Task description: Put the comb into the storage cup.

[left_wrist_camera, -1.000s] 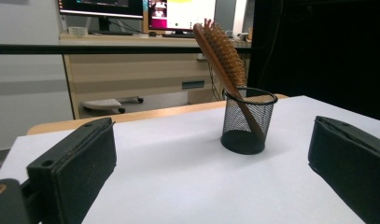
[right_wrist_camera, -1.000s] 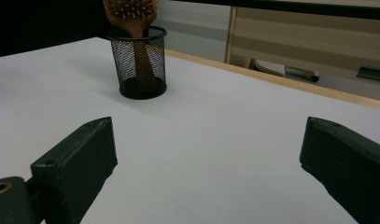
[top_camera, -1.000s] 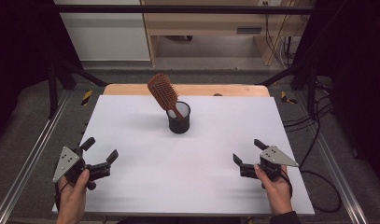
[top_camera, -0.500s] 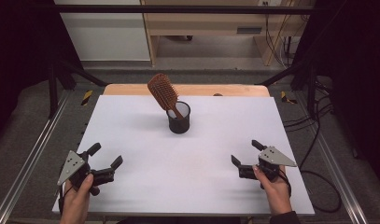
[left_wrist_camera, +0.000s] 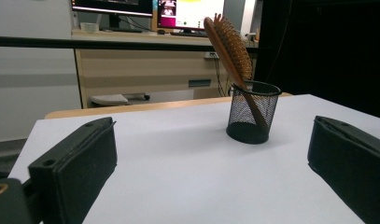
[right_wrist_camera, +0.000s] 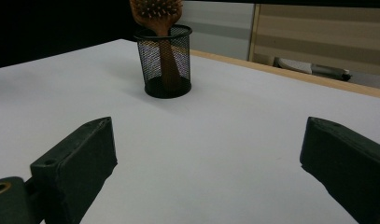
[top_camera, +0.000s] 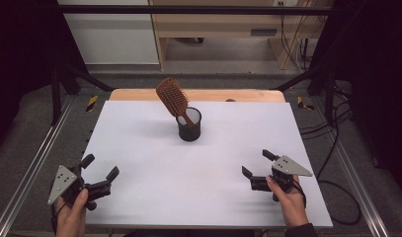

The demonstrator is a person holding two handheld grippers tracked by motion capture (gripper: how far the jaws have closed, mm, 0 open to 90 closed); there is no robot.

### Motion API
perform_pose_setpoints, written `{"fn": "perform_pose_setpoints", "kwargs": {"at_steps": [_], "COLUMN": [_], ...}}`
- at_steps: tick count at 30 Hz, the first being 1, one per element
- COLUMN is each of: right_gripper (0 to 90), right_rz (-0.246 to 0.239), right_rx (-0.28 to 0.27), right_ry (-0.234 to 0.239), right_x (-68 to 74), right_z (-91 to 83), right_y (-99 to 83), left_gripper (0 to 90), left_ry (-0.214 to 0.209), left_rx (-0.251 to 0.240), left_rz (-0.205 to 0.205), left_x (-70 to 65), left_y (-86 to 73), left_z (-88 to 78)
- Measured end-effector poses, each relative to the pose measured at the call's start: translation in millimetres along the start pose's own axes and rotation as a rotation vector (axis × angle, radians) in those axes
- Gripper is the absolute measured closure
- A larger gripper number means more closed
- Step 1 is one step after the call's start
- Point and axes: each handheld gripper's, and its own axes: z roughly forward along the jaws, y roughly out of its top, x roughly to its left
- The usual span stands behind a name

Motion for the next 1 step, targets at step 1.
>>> {"fn": "perform_pose_setpoints", "kwargs": {"at_steps": [1], "right_gripper": [3.9], "right_rz": [-0.001], "right_rx": [0.002], "right_ry": [0.002], "right_x": [0.3], "right_z": [0.3], "right_y": [-0.2], "left_gripper": [1.6], "left_ry": [-0.006], "left_rx": [-0.001], "left_rz": [-0.007], "left_x": [0.4], "left_y": [-0.4], "left_z": [0.4]}}
